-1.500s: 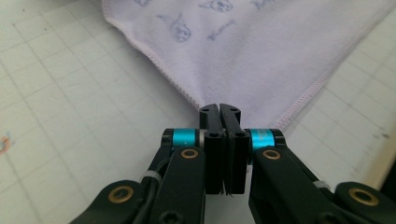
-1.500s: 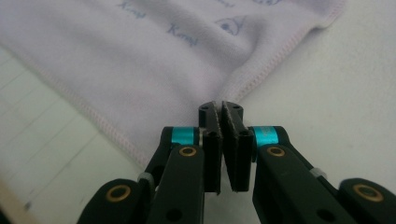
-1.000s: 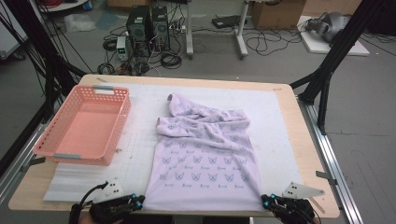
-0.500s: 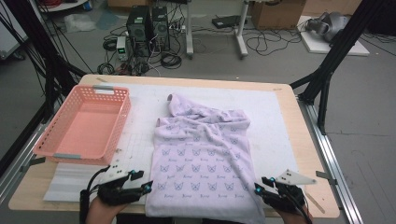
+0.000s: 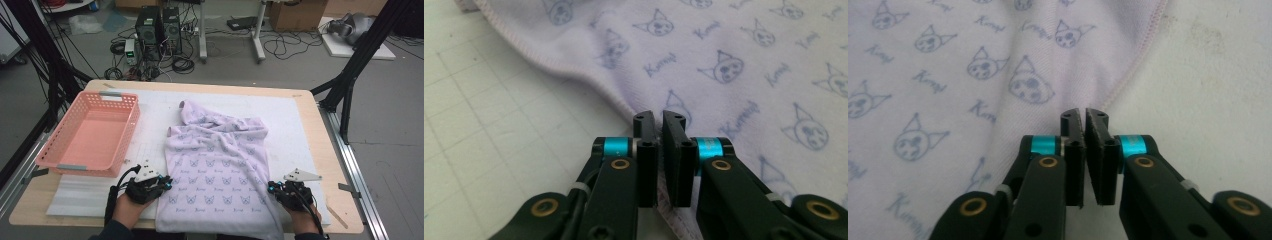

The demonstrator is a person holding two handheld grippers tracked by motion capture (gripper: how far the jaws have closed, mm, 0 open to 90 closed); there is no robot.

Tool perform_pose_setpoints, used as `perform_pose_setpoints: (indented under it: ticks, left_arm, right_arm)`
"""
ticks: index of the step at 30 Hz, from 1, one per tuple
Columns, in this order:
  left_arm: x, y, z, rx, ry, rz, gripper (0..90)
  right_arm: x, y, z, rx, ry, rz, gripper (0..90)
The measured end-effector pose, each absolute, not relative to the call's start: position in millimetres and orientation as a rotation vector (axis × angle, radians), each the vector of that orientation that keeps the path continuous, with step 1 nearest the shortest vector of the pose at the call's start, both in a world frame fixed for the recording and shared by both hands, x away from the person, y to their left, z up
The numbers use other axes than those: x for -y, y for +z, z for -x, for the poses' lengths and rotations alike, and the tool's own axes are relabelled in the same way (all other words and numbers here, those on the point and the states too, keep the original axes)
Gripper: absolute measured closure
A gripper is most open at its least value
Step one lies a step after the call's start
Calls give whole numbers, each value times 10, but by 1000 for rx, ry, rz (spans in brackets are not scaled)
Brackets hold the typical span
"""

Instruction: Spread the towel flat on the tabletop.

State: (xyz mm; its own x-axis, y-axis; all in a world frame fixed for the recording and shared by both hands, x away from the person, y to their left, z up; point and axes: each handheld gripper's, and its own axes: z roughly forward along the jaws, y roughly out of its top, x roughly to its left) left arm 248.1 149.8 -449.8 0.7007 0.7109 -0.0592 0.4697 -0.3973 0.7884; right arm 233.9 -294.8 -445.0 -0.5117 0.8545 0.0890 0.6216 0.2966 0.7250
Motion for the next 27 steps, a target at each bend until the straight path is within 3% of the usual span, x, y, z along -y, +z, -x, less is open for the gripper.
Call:
perform_pose_setpoints:
  ticks: [9, 18, 19, 20, 22, 25, 27]
  left_arm:
    - [-1741, -4415, -2283, -921, 243, -2055, 860]
    - [-1883, -4332, -1957, -827, 131, -2063, 858]
    - [-1880, -4327, -1969, -834, 163, -2039, 840]
    - [-1879, -4323, -1995, -850, 191, -2028, 759]
    - [-1867, -4317, -2082, -923, 219, -1968, 563]
    - [-1839, -4334, -2243, -980, 256, -1911, 489]
    - [-1780, -4380, -2347, -1010, 251, -1916, 472]
  right_arm:
    - [3141, -4408, -2025, -2306, 1045, -1316, 880]
    - [3241, -4225, -1698, -2440, 1081, -1269, 881]
    - [3246, -4201, -1695, -2436, 1086, -1259, 872]
    - [3238, -4179, -1710, -2407, 1090, -1261, 852]
    - [3214, -4168, -1786, -2337, 1111, -1255, 690]
    - [3150, -4201, -1929, -2280, 1134, -1269, 553]
    - [3074, -4278, -2081, -2273, 1089, -1275, 524]
